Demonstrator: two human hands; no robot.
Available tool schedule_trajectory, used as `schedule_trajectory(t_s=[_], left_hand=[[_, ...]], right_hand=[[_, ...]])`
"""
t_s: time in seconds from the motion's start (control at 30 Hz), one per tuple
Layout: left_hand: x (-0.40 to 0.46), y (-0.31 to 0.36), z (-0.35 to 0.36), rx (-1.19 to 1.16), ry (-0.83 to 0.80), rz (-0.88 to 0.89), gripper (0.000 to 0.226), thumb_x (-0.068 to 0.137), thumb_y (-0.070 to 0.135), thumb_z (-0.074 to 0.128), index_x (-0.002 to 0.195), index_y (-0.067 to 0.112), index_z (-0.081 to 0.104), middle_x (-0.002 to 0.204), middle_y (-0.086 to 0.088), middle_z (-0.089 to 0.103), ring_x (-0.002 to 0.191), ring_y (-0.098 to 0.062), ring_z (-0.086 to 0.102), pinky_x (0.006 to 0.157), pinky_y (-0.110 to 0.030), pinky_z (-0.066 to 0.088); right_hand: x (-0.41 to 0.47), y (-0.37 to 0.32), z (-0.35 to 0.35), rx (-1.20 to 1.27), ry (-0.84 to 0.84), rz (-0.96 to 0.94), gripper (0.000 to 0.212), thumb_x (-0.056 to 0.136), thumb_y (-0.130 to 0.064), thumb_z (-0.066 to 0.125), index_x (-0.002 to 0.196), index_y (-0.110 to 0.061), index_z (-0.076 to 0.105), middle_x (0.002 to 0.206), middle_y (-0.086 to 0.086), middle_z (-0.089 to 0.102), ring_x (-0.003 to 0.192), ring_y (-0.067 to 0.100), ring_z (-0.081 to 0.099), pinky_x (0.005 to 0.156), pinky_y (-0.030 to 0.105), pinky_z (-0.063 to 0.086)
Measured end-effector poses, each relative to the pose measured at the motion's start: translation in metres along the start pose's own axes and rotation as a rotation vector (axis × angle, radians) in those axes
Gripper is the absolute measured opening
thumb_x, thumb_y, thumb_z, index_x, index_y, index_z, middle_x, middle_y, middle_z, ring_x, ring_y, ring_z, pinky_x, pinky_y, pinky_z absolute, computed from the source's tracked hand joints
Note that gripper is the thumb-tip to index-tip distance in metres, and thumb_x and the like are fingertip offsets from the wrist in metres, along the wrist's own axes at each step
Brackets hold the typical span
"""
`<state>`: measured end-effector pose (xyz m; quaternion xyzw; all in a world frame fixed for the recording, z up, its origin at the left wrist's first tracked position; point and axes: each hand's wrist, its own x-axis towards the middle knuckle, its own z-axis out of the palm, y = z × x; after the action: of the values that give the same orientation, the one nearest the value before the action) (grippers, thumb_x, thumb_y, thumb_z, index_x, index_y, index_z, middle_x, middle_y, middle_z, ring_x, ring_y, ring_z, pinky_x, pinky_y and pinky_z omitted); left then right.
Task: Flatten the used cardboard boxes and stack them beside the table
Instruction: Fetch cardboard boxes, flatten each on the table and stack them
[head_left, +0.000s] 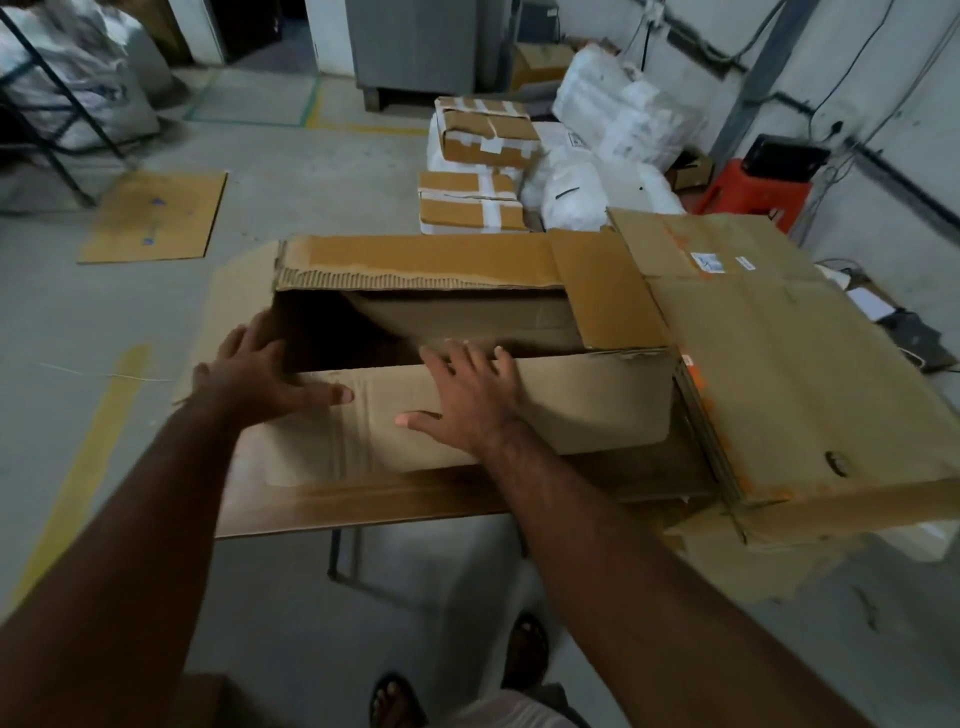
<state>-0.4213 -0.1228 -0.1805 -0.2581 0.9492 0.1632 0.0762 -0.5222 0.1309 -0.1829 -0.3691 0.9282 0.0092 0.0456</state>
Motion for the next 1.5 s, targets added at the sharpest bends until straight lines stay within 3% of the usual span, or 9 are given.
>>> schedule_trajectory(t_s=[0.13, 0.23, 0.43, 0.57, 0.73, 1.0, 1.13, 1.23, 1.5], left_hand=[[0.003, 0.04, 0.006, -0.07, 0.047, -0.132, 0.136, 0.053, 0.107, 0.036, 0.162, 0.03, 0.012, 0.169, -0.003, -0.02, 0.155, -0.033, -0.013, 0.119, -0.071, 0.002], [-0.003, 0.094, 0.027, 0.02, 0.167, -0.111, 0.11, 0.079, 0.093, 0.028, 0.162, 0.022, 0.016, 0.168, -0.01, -0.02, 0.156, -0.033, -0.012, 0.117, -0.073, -0.004], [0.015, 0.172, 0.039, 0.037, 0.179, -0.028, 0.084, 0.093, 0.079, 0.028, 0.156, 0.023, 0.03, 0.171, -0.007, -0.003, 0.157, -0.028, -0.004, 0.115, -0.073, 0.0], [0.027, 0.175, 0.043, 0.072, 0.157, -0.043, 0.088, 0.09, 0.079, 0.037, 0.158, 0.024, 0.028, 0.171, -0.005, 0.0, 0.157, -0.028, 0.0, 0.116, -0.073, 0.007], [0.035, 0.171, 0.044, 0.114, 0.138, -0.074, 0.089, 0.09, 0.078, 0.043, 0.161, 0.029, 0.022, 0.171, 0.0, -0.001, 0.157, -0.024, 0.0, 0.118, -0.068, 0.012], [0.047, 0.157, 0.036, 0.181, 0.063, -0.129, 0.088, 0.091, 0.076, 0.047, 0.162, 0.031, 0.021, 0.171, 0.003, 0.004, 0.157, -0.023, 0.005, 0.12, -0.061, 0.016], [0.046, 0.156, 0.037, 0.178, 0.044, -0.136, 0.1, 0.077, 0.084, 0.032, 0.162, 0.032, 0.018, 0.171, 0.003, 0.006, 0.157, -0.023, 0.006, 0.12, -0.059, 0.016], [0.046, 0.158, 0.037, 0.187, 0.054, -0.148, 0.09, 0.092, 0.074, 0.046, 0.163, 0.032, 0.01, 0.171, 0.004, 0.002, 0.157, -0.021, 0.004, 0.121, -0.057, 0.015], [0.041, 0.157, 0.031, 0.143, 0.017, -0.1, 0.094, 0.092, 0.072, 0.048, 0.156, 0.048, -0.015, 0.17, 0.007, -0.012, 0.157, -0.023, -0.001, 0.119, -0.061, 0.015]], right_hand=[[0.006, 0.044, -0.016, 0.167, -0.006, 0.103, 0.086, 0.094, -0.081, 0.013, 0.149, -0.024, 0.046, 0.156, 0.008, 0.046, 0.143, 0.029, 0.04, 0.117, 0.057, 0.026], [0.006, 0.09, -0.023, 0.184, -0.054, 0.179, 0.081, 0.1, -0.073, 0.014, 0.142, -0.018, 0.056, 0.149, 0.01, 0.052, 0.137, 0.029, 0.045, 0.115, 0.053, 0.03], [-0.001, 0.147, -0.043, 0.018, 0.082, 0.21, 0.084, 0.1, -0.072, 0.016, 0.159, -0.013, 0.031, 0.169, 0.021, 0.01, 0.157, 0.035, 0.001, 0.124, 0.054, -0.002], [0.002, 0.217, -0.054, -0.044, 0.186, 0.332, 0.086, 0.097, -0.074, 0.029, 0.162, -0.017, 0.02, 0.17, 0.02, 0.009, 0.156, 0.039, 0.005, 0.124, 0.057, 0.002], [0.006, 0.277, -0.031, 0.204, 0.046, 0.455, 0.092, 0.096, -0.069, 0.044, 0.162, -0.017, 0.009, 0.17, 0.016, 0.006, 0.155, 0.039, 0.009, 0.123, 0.06, 0.016], [-0.014, 0.261, -0.002, 0.397, 0.094, 0.459, 0.095, 0.098, -0.062, 0.046, 0.163, -0.018, -0.008, 0.171, 0.014, -0.003, 0.156, 0.036, 0.008, 0.12, 0.057, 0.024], [-0.013, 0.256, -0.009, 0.257, 0.13, 0.472, 0.099, 0.095, -0.067, 0.047, 0.163, -0.015, -0.002, 0.171, 0.013, -0.001, 0.156, 0.037, 0.006, 0.122, 0.063, 0.013], [0.003, 0.237, -0.022, 0.199, 0.141, 0.284, 0.095, 0.097, -0.072, 0.037, 0.164, -0.016, 0.0, 0.172, 0.009, -0.001, 0.157, 0.03, 0.005, 0.122, 0.062, 0.004], [0.055, 0.15, -0.013, 0.283, -0.077, -0.014, 0.083, 0.1, -0.07, 0.031, 0.164, -0.019, 0.011, 0.172, 0.004, 0.007, 0.157, 0.024, 0.011, 0.122, 0.057, 0.019]])
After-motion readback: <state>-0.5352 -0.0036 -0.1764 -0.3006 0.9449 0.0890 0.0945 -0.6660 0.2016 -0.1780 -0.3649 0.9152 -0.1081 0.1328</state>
